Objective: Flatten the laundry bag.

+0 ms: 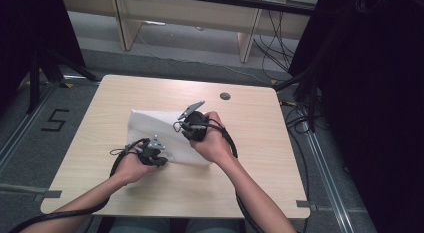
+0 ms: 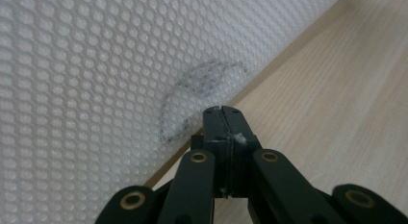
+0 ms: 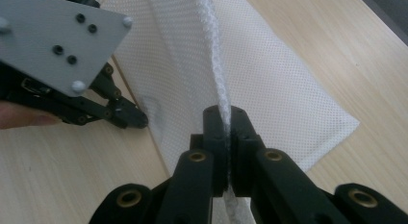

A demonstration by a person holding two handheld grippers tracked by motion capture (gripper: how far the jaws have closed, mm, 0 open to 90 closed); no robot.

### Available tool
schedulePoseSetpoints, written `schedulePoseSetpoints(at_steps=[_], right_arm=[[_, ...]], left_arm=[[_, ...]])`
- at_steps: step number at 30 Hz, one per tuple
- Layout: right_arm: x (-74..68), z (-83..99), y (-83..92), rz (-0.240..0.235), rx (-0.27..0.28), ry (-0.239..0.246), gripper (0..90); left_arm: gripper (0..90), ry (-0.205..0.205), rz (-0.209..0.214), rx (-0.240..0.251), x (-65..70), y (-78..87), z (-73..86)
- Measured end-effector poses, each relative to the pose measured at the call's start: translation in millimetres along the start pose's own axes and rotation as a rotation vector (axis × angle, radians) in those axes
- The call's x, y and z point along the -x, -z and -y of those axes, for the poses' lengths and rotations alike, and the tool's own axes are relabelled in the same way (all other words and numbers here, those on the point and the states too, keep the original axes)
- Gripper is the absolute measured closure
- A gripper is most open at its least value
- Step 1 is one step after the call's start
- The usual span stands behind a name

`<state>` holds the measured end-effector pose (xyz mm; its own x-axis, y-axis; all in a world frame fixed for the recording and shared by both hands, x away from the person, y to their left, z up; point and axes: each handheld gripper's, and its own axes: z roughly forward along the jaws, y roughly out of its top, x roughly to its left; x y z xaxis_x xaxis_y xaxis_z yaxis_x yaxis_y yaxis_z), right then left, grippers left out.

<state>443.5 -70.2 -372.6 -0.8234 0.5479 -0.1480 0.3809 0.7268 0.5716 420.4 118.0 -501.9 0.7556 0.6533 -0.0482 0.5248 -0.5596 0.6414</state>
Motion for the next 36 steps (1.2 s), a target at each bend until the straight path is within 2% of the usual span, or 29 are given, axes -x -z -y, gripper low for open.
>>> schedulePoseSetpoints(at_steps=[1,2,3,4,6,7,8,9,11,14,16,18,20,22,23,25,27,29,30,33,36], right_arm=[[-0.9,0.2,1.0,0.003,0.005,0.002,88.6],[-2.4,0.6,2.4,-0.003,0.013,0.013,88.6],[-2.4,0.6,2.4,-0.003,0.013,0.013,88.6],[-4.8,1.1,3.6,-0.004,0.014,0.013,88.5],[-6.0,1.2,5.1,-0.001,0.009,0.006,88.5],[-6.5,1.8,4.6,0.004,0.018,0.025,88.5],[-8.0,1.8,5.0,-0.01,0.019,0.014,88.5],[-9.5,2.3,4.7,-0.014,0.019,0.025,88.4],[-11.4,2.9,4.4,-0.013,0.015,0.024,88.4],[-12.6,3.4,4.2,-0.009,0.012,0.019,88.4],[-13.7,4.2,3.5,-0.003,0.02,0.047,88.5],[-15.8,5.1,3.8,-0.001,0.019,0.058,88.4],[-18.2,6.7,4.2,-0.003,0.024,0.079,88.4],[-20.2,6.9,4.9,-0.013,0.015,0.061,88.4],[-19.8,7.5,4.1,0.002,0.016,0.093,88.3],[-22.2,8.5,3.2,0.0,0.02,0.108,88.3],[-27.9,11.3,3.0,-0.009,0.015,0.117,88.2],[-30.1,12.9,3.0,-0.01,0.01,0.115,88.2],[-34.6,15.5,2.9,-0.031,0.012,0.112,88.2],[-38.5,19.2,2.5,-0.039,0.005,0.112,88.0],[-43.2,24.7,0.2,-0.061,-0.005,0.124,88.0]], left_arm=[[88.8,-0.002,-0.003,-0.002,-2.3,-1.2,-0.6],[88.8,0.014,-0.002,-0.001,-5.5,-1.4,-1.6],[88.7,0.014,-0.002,-0.001,-5.5,-1.4,-1.6],[88.7,0.027,-0.017,0.019,-9.6,-1.9,-2.0],[88.7,0.032,-0.013,0.013,-11.9,-0.9,-2.6],[88.7,0.036,-0.024,0.011,-14.0,-0.7,-2.8],[88.7,0.046,-0.014,0.016,-15.6,-1.6,-2.6],[88.5,0.033,-0.036,0.023,-19.1,-0.8,-2.5],[88.2,0.032,-0.039,0.02,-20.2,0.0,-1.6],[88.2,0.029,-0.038,0.016,-20.5,1.2,0.2],[88.5,0.035,-0.025,0.005,-20.3,5.7,3.2],[88.5,0.027,-0.023,-0.002,-21.7,13.0,8.0],[88.3,0.037,-0.02,-0.001,-23.3,20.4,15.5],[88.2,0.037,-0.021,-0.018,-27.2,29.2,24.0],[88.2,0.049,-0.015,-0.012,-28.7,33.2,28.5],[88.0,0.062,-0.018,-0.007,-32.2,43.6,36.3],[87.3,0.073,-0.04,0.011,-37.7,60.0,47.7],[86.8,0.075,-0.054,0.008,-40.3,65.6,51.8],[86.3,0.082,-0.054,0.015,-42.6,70.9,56.3],[85.9,0.125,-0.081,0.03,-49.8,82.5,69.3],[85.9,0.137,-0.109,0.02,-57.7,88.9,78.7]])
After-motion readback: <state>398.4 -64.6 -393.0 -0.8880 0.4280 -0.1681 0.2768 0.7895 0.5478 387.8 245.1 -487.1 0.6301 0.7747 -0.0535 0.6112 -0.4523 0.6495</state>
